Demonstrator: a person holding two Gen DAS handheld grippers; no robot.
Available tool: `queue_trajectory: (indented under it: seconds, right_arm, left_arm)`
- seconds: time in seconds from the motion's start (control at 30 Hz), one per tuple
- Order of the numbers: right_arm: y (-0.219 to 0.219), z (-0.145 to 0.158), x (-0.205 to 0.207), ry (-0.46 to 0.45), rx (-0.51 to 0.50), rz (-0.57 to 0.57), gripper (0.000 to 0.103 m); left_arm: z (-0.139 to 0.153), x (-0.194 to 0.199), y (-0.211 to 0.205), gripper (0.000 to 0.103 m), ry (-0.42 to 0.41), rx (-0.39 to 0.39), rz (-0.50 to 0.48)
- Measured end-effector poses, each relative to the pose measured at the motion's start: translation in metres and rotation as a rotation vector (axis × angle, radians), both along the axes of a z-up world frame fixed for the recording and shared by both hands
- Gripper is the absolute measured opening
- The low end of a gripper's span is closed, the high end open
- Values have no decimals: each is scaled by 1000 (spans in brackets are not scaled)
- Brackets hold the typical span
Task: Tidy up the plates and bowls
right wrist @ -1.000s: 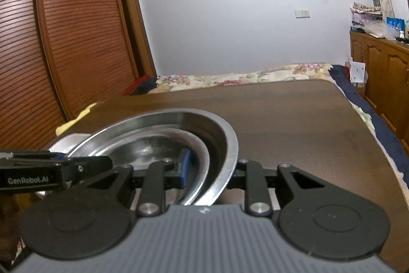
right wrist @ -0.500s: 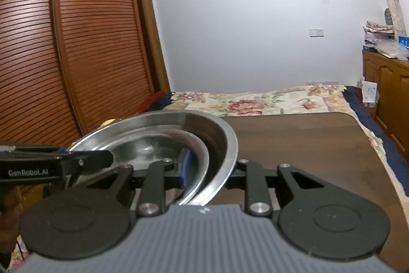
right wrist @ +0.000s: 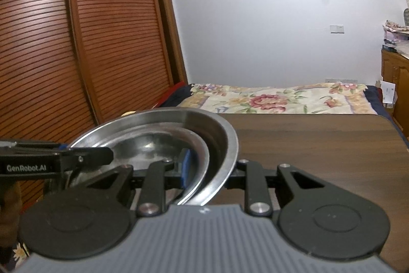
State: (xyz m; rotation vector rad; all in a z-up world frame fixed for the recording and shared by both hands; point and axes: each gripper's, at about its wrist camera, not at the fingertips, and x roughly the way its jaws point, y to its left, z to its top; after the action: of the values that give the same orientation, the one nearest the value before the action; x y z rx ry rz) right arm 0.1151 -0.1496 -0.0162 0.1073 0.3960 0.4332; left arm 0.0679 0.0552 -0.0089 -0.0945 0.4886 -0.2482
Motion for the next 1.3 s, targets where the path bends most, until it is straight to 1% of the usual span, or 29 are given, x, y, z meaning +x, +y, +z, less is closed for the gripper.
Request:
queue_trajectory:
  seconds: [0.27, 0.5, 0.77, 1.07, 1.3]
  right_arm:
    - [24, -2, -4, 8, 7, -8, 27]
    - [42, -11, -6, 26, -39, 15, 27]
    - [50, -20, -4, 51, -68, 20, 27]
    - [56, -25, -6, 62, -79, 38, 27]
    - [57, -25, -4, 55, -84, 50, 28]
  left_arm:
    - [-3, -1, 30, 30, 15, 20, -32]
    - [-18, 2, 47, 30, 49, 17, -17]
    - [-34, 5, 49, 30, 83, 21, -1]
    - [-43, 2, 50, 30, 95, 31, 26]
    - [-44, 2, 48, 31, 85, 43, 37]
